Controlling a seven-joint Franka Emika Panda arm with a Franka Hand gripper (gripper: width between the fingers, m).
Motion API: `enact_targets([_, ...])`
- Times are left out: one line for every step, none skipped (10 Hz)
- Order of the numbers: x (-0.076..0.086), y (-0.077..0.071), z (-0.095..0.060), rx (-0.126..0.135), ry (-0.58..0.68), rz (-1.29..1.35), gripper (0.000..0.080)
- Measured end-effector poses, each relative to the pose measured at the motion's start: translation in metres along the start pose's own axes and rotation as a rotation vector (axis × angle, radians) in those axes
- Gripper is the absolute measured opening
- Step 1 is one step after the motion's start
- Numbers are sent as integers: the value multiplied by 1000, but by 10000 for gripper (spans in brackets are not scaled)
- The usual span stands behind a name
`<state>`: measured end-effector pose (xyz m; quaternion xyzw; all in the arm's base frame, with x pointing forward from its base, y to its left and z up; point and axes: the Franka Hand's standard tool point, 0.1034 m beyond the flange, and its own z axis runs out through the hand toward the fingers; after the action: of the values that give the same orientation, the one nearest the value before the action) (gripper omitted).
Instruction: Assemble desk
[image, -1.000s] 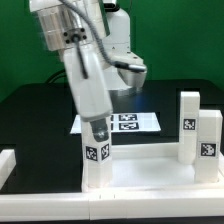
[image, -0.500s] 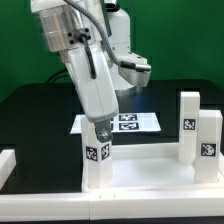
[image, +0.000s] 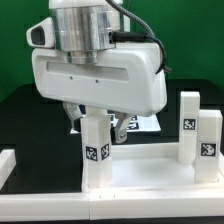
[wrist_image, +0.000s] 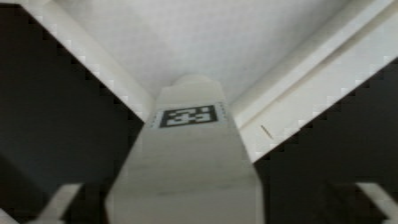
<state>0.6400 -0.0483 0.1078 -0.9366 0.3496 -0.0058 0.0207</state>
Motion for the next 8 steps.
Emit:
enact_targets([0,0,0,0,0,26,381])
enact_targets([0,2,1,-2,-1,20,284])
enact_targets([0,2,1,-2,-1,45,284])
enact_targets([0,2,1,-2,-1,110,284])
enact_targets([1,2,1,0,-1,205,284])
enact_targets([2,4,1,5,-7,357,284])
enact_targets([1,6,1,9,-20,510,284])
enact_targets([2,6,1,41,-41,718,284])
